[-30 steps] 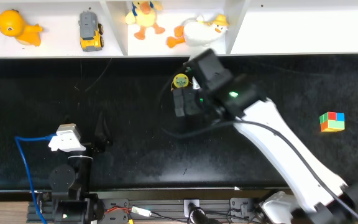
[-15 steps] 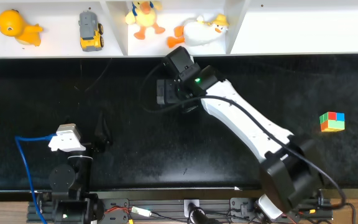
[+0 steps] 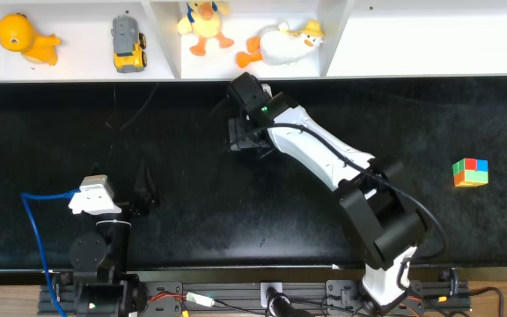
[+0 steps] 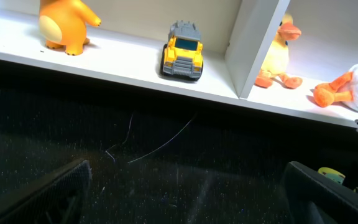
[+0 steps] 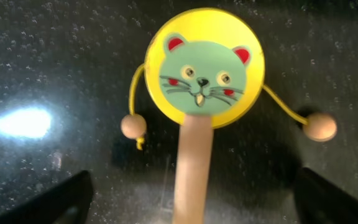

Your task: Store Toys

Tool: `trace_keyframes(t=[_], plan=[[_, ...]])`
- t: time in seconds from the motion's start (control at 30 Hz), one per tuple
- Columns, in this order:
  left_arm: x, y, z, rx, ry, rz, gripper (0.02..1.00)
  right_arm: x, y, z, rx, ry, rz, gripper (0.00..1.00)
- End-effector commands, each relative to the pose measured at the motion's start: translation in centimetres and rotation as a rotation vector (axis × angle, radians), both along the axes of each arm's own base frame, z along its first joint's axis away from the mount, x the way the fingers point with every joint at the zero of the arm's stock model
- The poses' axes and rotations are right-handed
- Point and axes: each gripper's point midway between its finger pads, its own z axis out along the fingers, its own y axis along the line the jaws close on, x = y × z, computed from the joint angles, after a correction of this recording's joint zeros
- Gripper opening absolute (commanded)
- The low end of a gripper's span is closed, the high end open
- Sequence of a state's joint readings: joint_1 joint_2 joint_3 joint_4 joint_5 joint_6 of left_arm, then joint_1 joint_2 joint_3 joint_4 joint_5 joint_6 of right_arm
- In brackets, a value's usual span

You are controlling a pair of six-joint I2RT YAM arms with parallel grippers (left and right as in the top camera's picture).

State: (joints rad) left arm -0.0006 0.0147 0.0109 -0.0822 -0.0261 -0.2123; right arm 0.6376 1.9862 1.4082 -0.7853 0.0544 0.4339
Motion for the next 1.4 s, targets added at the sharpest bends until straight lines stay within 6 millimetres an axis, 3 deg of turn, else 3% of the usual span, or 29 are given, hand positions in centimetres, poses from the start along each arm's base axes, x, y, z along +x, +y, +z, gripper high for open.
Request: trace_keyframes(t=[0.03,0.2,0.5,0.8,0.9,1.07,1.23,1.4], plan=[[0.0,-0.4,0.1,-0.025,-0.007,-0.018,0.998,0.3,0.1,-0.9,-0.004,0.017,-0.009,0.678],[0.0,-0.4,0.1,-0.025,-0.007,-0.018,0.998,-0.3,-0.3,-1.7,-0.027,0.05,-0.009,0.428],[0.0,-0.4,0.1,-0.025,-0.007,-0.018,0.998,-0.8,-0.7,-1.9,-0.047,0.069,0.009,0.069],[0.0,-0.4,0.1,-0.025,-0.008,-0.018,0.998,-1.4,-0.5,-1.6,-0.033,0.105,0.014,0.042],[0.0,-0.4,0.1,-0.025,-0.008,-0.018,0.998,-2.1,-0.6,0.6,-0.029,0.154,0.012,0.047],[0.0,-0.4,0.1,-0.025,-0.008,-0.018,0.998,-3.5,-2.8,6.5,-0.101,0.149,0.0,0.045],[0.0,-0.4,0.1,-0.025,-0.008,-0.018,0.998,-5.4,-7.0,11.0,-0.135,0.118,-0.047,0.045],[0.0,-0.4,0.1,-0.025,-0.007,-0.018,0.998,-7.6,-12.3,12.6,-0.136,0.107,-0.147,0.047]])
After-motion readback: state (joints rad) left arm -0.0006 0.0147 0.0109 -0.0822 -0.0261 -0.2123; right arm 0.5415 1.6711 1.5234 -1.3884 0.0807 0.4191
